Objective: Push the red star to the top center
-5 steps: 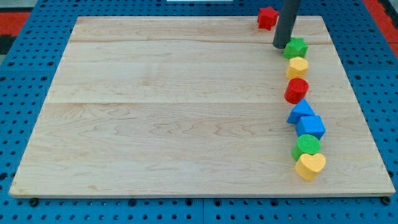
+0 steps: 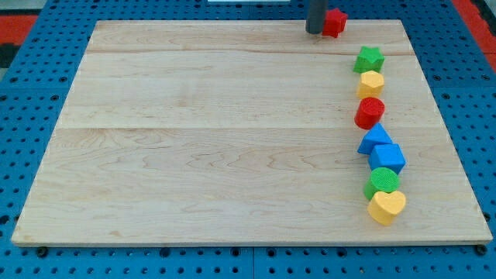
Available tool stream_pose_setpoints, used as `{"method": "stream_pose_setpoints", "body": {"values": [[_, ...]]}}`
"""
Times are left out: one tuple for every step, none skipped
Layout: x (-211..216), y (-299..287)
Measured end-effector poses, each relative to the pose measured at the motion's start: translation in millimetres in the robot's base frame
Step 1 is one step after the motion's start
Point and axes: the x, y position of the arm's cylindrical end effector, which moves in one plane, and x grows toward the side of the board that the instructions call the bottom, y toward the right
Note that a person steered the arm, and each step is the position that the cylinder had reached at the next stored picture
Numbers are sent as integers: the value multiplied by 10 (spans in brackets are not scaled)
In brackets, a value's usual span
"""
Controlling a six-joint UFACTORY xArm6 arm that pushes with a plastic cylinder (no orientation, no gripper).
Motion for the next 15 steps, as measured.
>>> {"method": "stream_pose_setpoints", "body": {"values": [[-155,32],[-177,23],[-181,-8],[-181,-8],[-176,21],[-172,53],[-173,324],[-165,96],[38,49],[294,125],[294,984],[-164,1386],[-164,1386],[-182,1256],[-174,-30]]}}
